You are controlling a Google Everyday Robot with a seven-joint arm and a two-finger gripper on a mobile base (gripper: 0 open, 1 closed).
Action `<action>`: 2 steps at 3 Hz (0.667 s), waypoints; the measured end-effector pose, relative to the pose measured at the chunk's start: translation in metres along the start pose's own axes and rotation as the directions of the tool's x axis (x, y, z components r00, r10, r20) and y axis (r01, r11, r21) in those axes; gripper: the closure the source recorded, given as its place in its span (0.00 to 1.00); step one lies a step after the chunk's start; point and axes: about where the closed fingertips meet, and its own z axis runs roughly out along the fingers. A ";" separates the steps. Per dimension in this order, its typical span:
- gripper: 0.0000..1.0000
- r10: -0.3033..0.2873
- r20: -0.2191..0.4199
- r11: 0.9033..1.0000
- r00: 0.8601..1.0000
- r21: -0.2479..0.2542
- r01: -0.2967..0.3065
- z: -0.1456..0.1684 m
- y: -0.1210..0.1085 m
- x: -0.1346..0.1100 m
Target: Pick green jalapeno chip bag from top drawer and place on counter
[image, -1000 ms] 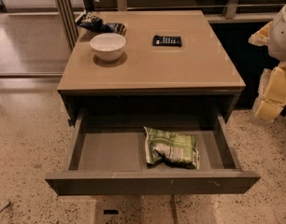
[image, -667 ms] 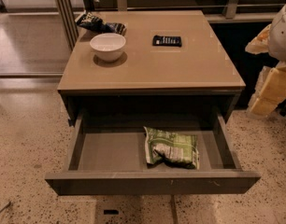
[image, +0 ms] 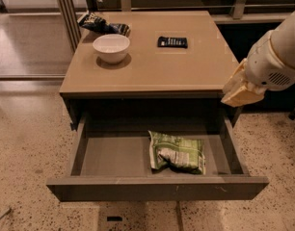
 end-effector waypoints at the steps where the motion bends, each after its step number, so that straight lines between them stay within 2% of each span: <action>1: 0.88 0.023 0.072 1.000 0.997 -0.022 -0.022 0.060 0.000 0.001; 2: 1.00 0.054 0.103 0.997 0.993 -0.067 -0.047 0.116 0.010 0.006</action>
Offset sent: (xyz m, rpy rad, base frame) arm 0.0364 0.0386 -0.1799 0.1850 0.0934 -0.0083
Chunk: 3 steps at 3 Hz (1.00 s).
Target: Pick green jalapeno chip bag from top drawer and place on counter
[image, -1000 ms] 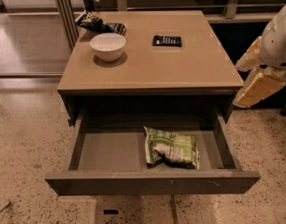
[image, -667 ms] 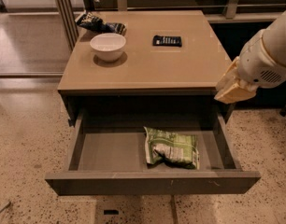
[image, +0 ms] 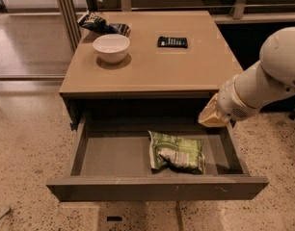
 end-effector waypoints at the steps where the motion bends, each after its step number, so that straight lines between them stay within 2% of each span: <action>1: 1.00 0.023 0.007 0.997 1.000 -0.069 -0.023 0.047 0.014 0.010; 2: 1.00 0.030 0.008 0.990 1.000 -0.137 -0.029 0.084 0.029 0.013; 3: 1.00 0.030 0.008 0.990 1.000 -0.137 -0.029 0.084 0.029 0.013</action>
Offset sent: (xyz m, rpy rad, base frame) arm -0.0088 0.0452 -0.1257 0.0684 0.1955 0.0592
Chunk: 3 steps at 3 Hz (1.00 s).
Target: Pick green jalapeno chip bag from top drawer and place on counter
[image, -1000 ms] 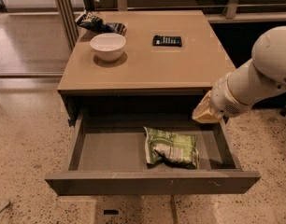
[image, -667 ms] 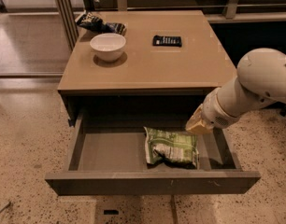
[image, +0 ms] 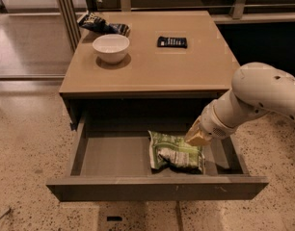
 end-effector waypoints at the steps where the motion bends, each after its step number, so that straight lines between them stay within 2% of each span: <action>1: 0.81 -0.001 -0.006 1.000 1.000 0.015 0.001 0.005 0.001 0.003; 2: 0.58 0.002 0.000 1.000 1.000 0.024 -0.002 0.016 -0.003 0.007; 3: 0.43 0.007 0.013 1.000 1.000 0.022 -0.007 0.031 -0.010 0.011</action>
Offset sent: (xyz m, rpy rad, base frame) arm 0.0107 -0.0015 -0.0313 0.0011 -0.0308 -0.0245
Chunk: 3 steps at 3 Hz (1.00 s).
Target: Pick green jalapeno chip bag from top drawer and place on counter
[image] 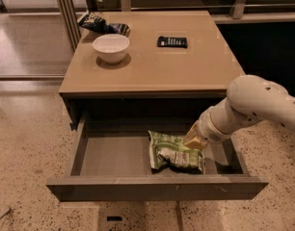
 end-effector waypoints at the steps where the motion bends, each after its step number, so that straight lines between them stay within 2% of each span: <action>1: 0.31 0.009 0.019 1.000 1.000 -0.002 -0.009 0.017 -0.008 0.006; 3: 0.31 0.032 0.048 0.999 0.998 -0.033 -0.031 0.050 -0.018 0.012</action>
Offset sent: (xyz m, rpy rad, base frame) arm 0.0289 0.0021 -0.0537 0.0649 0.0253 -0.0199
